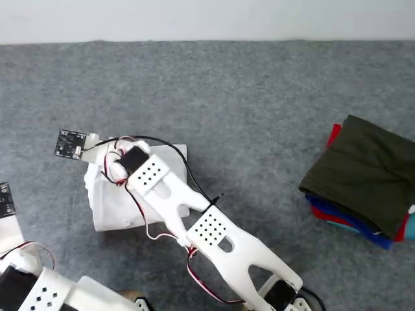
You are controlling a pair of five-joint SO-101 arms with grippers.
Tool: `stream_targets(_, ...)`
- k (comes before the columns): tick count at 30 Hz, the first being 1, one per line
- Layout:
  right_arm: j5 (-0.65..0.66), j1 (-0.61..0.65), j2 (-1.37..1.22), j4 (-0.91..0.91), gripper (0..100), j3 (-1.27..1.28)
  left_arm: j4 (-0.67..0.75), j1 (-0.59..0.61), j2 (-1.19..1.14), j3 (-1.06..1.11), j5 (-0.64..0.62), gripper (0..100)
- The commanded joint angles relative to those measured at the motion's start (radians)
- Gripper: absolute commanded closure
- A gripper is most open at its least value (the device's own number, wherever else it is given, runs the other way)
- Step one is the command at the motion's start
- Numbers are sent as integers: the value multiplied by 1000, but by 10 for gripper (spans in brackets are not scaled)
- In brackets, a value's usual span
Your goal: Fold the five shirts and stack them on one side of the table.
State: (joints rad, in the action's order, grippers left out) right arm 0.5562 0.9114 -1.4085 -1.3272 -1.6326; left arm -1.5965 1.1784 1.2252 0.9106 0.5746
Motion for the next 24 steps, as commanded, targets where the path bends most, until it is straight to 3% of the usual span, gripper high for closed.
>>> stream_targets(1,6,-12,179,-128,989,-51,21,0,6,-13,-9,983)
stream_targets(5,-6,-13,280,-298,989,-51,21,0,6,-13,-9,983)
stream_targets(10,-132,-24,366,-467,989,-51,21,0,6,-10,-9,983)
stream_targets(16,-275,-90,437,-475,990,-32,21,0,6,-12,-9,983)
stream_targets(20,-292,-104,542,-475,990,137,21,0,6,-13,-9,983)
stream_targets(24,-313,-99,728,-472,990,466,21,0,6,-13,-9,983)
